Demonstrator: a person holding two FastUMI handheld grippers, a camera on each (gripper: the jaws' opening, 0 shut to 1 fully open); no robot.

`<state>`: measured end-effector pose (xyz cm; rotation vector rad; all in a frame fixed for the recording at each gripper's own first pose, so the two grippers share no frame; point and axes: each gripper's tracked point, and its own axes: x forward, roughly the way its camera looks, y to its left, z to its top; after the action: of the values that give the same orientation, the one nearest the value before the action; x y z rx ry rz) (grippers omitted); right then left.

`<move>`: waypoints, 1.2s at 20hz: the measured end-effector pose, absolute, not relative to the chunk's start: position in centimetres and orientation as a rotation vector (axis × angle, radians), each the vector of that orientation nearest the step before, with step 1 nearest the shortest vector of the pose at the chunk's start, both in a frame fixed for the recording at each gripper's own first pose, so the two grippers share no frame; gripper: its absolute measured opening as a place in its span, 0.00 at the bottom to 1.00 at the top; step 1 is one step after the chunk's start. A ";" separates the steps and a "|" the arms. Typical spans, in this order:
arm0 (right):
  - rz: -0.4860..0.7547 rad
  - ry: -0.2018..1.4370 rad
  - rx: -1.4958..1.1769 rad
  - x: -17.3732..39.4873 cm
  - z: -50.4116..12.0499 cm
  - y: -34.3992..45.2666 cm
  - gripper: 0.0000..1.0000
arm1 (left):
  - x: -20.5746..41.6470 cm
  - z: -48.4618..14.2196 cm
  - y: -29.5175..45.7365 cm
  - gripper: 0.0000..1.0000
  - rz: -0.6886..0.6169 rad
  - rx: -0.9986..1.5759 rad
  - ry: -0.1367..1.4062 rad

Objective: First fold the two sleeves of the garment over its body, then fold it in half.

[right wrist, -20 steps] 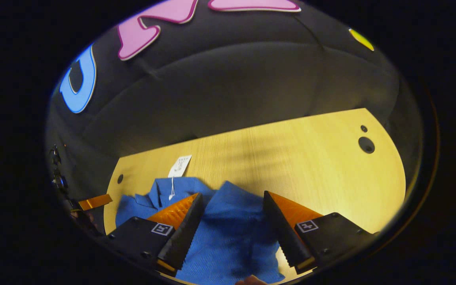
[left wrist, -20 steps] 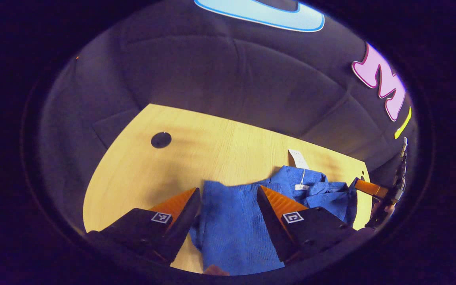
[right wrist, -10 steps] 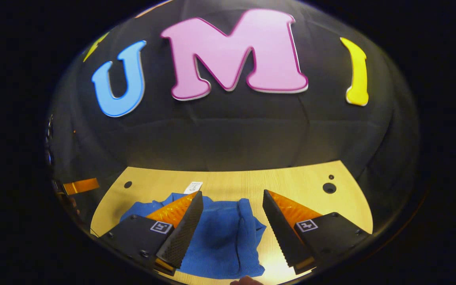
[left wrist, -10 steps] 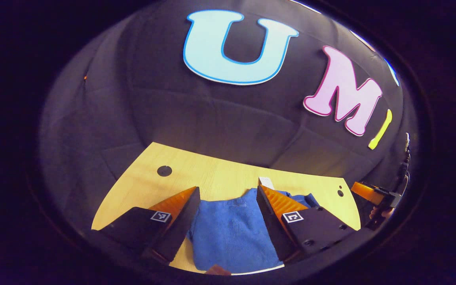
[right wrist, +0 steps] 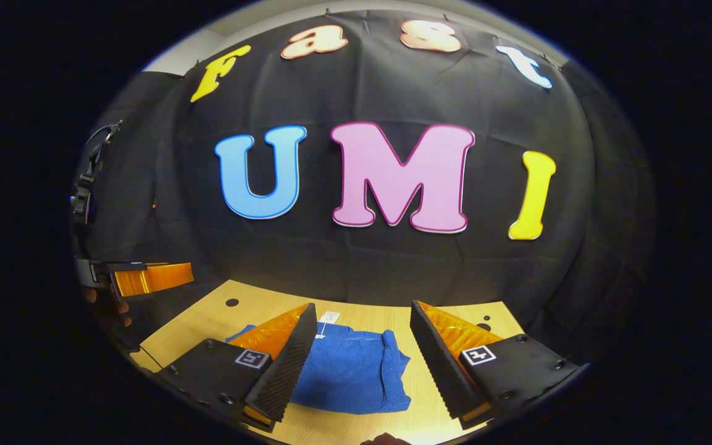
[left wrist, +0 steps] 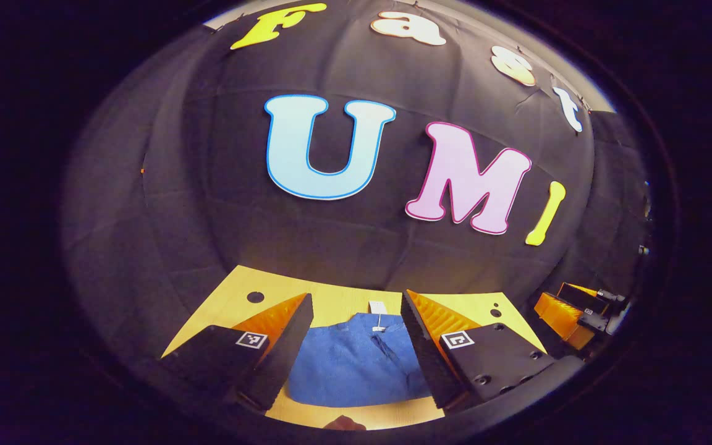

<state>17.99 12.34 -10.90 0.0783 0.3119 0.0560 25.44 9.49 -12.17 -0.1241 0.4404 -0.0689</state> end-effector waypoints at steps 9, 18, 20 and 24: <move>0.035 0.155 0.035 9.6 -2.8 12.7 0.96 | 16.7 -5.7 7.9 0.83 -0.033 -0.090 0.177; 0.173 0.077 0.044 4.1 0.9 13.5 0.96 | 8.0 0.0 4.4 0.80 0.041 -0.066 0.024; 0.163 0.062 0.055 3.5 1.4 12.3 0.96 | 6.6 -1.2 3.6 0.82 0.057 -0.050 0.048; 0.135 0.029 0.062 2.9 1.9 10.2 0.87 | 4.7 -1.9 2.1 0.80 0.073 -0.043 0.079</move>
<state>2.87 10.24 1.90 0.0618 0.0294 0.1351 4.67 2.10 -1.93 -0.0433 0.0787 0.0734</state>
